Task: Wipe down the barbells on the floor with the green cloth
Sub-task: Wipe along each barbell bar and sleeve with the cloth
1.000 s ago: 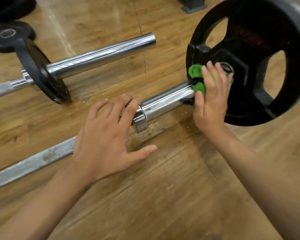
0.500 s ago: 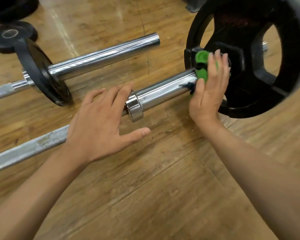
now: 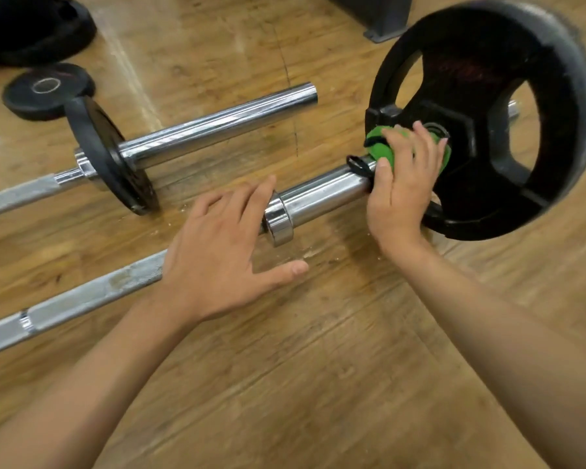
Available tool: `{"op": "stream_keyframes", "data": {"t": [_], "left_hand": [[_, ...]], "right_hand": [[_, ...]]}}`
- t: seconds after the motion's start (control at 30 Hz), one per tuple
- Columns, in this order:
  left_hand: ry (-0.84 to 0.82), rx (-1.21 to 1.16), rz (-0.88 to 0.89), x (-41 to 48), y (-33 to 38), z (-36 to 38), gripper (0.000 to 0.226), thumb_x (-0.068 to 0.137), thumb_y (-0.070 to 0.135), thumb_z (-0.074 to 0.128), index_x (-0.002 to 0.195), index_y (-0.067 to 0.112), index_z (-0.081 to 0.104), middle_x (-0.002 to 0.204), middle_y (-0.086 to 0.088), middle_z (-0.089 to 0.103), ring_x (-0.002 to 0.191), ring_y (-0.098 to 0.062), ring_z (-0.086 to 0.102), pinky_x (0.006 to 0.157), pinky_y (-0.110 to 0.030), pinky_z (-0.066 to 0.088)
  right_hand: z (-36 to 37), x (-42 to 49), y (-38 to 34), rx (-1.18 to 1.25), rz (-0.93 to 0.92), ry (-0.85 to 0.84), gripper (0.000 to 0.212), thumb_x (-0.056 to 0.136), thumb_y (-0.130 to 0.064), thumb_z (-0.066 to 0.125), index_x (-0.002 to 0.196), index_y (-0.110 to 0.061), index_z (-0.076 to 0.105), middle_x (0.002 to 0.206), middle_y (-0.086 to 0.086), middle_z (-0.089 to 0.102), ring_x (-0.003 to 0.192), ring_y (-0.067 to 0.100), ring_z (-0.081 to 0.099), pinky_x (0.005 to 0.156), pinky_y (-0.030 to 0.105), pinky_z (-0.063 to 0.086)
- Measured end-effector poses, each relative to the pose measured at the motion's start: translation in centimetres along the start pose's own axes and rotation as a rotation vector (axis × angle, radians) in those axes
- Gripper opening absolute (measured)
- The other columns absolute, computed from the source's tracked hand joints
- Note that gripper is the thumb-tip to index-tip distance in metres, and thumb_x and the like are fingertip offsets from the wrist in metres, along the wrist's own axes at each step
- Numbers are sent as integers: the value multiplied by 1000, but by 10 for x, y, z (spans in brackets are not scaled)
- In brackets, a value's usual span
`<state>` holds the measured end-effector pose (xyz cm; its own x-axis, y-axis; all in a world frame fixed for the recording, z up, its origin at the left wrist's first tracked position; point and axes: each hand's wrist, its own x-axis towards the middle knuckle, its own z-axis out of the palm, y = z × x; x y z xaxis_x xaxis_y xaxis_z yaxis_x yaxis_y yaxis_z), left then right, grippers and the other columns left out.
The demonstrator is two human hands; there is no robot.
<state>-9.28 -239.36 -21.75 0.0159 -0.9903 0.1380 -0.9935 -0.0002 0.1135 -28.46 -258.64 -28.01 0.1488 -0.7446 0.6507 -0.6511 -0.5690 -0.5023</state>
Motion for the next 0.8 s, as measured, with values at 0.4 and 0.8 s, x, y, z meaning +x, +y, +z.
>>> {"op": "stream_keyframes", "data": {"t": [0.4,0.8], "left_hand": [[-58,3,56,-38,37,-2,117,89,93,12,166,5,18,165,-17,36,144,-32,42,115,-44,26],[-36,4,207,-88,79,3,118,90,91,20,166,1,9,175,-14,6,162,-28,9,125,-49,20]], "right_hand": [[-63,-24,5,-94,-260,-280,42,101,-22,41,137,-13,60,132,14,64,134,34,51,125,54,20],[-119,-60,-4,-141,-329,-416,42,102,-28,42,137,-17,63,127,8,65,125,30,56,122,52,27]]}}
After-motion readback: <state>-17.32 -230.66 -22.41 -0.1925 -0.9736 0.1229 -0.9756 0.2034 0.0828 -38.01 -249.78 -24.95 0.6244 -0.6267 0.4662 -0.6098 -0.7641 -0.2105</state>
